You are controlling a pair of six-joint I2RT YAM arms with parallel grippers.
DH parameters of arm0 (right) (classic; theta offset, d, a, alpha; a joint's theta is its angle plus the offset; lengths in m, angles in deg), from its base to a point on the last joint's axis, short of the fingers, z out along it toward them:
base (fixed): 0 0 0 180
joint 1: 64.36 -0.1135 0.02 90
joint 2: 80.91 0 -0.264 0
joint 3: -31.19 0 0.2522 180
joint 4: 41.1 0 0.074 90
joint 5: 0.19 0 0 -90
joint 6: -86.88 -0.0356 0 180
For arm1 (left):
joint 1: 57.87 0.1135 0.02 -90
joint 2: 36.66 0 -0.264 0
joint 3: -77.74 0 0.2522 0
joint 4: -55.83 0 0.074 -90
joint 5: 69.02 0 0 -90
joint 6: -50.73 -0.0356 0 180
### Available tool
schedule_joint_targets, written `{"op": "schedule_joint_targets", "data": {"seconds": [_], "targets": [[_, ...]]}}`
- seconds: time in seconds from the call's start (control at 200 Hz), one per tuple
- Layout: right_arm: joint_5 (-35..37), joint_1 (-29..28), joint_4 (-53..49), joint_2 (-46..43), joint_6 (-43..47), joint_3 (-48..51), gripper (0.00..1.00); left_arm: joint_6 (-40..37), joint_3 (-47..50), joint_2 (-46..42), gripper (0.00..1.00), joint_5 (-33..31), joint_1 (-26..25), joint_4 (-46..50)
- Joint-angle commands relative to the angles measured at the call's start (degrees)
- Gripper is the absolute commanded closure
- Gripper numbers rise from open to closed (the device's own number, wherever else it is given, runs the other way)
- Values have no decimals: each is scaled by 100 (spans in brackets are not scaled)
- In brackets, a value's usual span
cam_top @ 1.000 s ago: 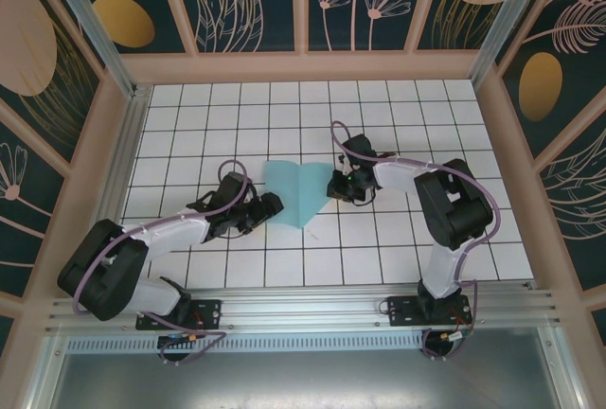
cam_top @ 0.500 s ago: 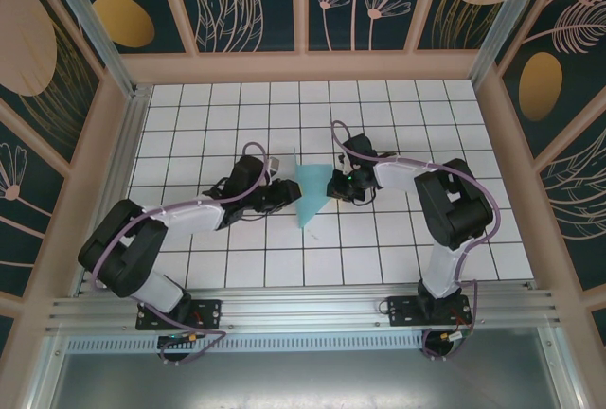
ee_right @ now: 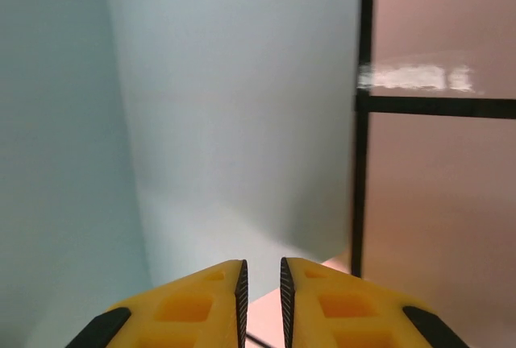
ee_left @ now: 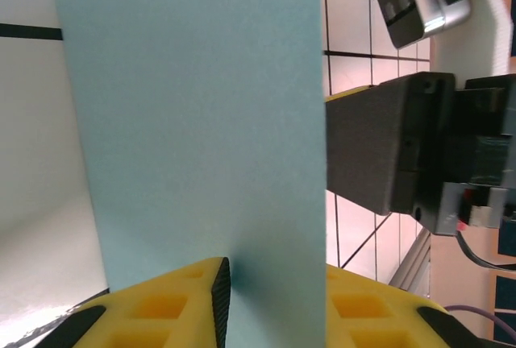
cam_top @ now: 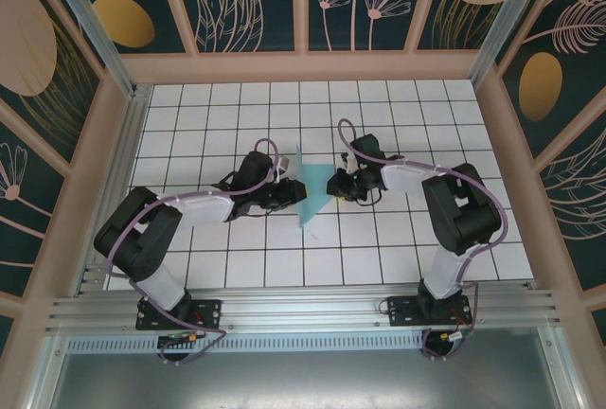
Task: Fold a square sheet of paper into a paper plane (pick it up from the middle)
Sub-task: Turn over the paper at the center of the table.
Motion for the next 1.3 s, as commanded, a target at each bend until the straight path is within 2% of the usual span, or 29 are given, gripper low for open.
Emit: {"op": "schedule_joint_targets", "data": {"seconds": [0.0, 0.285, 0.37, 0.495, 0.671, 0.881, 1.021, 1.096, 1.296], "targets": [[-399, 15, 249, -212, 73, 27, 76, -106, -162, 142, 69, 225, -51, -94], [-355, -67, 259, 102, 24, -11, 76, -20, -207, 233, 66, 307, -53, -336], [-401, -73, 401, 93, -22, 19, 76, -24, -213, 255, 69, 265, -59, -340], [-476, -1, 922, -378, -184, 457, 75, -2, -241, 272, 78, 192, -54, -330], [-171, 32, 1010, -1137, 30, 943, 71, -178, -407, 439, 79, 190, -52, -95], [-121, -56, 1142, -1649, 89, 1205, 71, -491, -719, 658, 79, 102, -55, 408], [610, -231, 1058, -2048, 359, 1424, 70, -478, -1075, 853, 79, 24, -110, 708], [758, -250, 1104, -2266, 375, 1569, 68, -534, -1374, 993, 78, -114, -171, 1050], [1364, -522, 1032, -2763, 643, 1898, 56, -384, -1913, 1414, 78, -256, -303, 1431]]}}
